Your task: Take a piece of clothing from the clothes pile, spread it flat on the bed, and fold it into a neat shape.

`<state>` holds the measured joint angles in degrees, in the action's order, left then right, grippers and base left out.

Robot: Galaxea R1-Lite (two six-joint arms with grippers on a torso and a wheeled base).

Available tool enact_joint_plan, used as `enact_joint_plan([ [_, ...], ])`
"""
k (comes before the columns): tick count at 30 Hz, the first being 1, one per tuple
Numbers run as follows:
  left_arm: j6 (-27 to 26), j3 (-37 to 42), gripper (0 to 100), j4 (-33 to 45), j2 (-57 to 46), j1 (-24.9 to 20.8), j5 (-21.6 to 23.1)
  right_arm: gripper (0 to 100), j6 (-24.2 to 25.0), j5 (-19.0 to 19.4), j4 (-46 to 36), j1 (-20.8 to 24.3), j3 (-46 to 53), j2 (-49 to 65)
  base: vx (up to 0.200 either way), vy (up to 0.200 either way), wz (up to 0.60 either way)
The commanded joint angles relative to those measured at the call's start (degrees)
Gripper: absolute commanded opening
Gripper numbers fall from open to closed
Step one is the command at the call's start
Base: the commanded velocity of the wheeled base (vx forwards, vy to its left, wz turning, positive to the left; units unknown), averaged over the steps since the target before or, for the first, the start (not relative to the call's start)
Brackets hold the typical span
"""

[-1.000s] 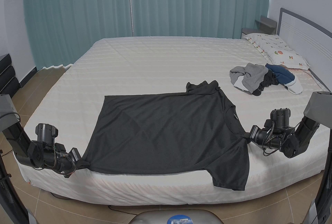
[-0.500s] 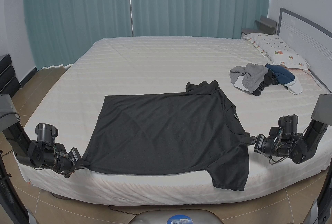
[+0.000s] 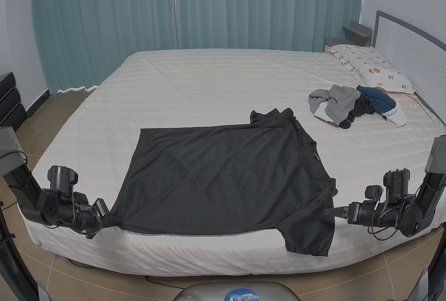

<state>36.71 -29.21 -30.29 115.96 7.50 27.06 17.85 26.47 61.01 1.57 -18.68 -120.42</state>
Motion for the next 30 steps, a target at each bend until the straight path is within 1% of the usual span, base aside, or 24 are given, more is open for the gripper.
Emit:
enact_joint_plan([
  [1, 0.03, 0.03, 0, -0.03, -0.03, -0.03, 0.01, 100, 0.08, 0.08, 0.42, 1.15, -0.22, -2.89, 0.000, 0.000, 0.00],
  [12, 0.03, 0.03, 0, -0.03, -0.03, -0.03, 0.01, 100, 0.70, 0.08, 5.08, 3.79, -0.75, -6.58, 0.000, 0.000, 0.00],
  [18, 0.03, 0.03, 0, -0.03, 0.06, -0.03, 0.01, 100, 0.70, 0.08, 7.01, 3.00, 0.22, -6.32, 0.000, 0.000, 0.00],
  [19, 0.03, 0.03, 0, -0.03, -0.03, -0.03, 0.01, 0, 0.70, -0.01, 7.19, 2.56, 0.31, -6.14, 0.000, 0.000, 0.00],
  [25, 0.03, 0.03, 0, -0.03, 0.06, -0.03, 0.01, 0, -0.18, 0.08, 7.36, -0.25, 2.15, -5.53, 0.000, 0.000, 0.00],
  [30, 0.03, 0.03, 0, -0.03, 0.06, -0.03, 0.01, 0, -0.27, 0.34, 7.72, -1.48, 3.82, -4.91, 0.000, 0.000, 0.00],
])
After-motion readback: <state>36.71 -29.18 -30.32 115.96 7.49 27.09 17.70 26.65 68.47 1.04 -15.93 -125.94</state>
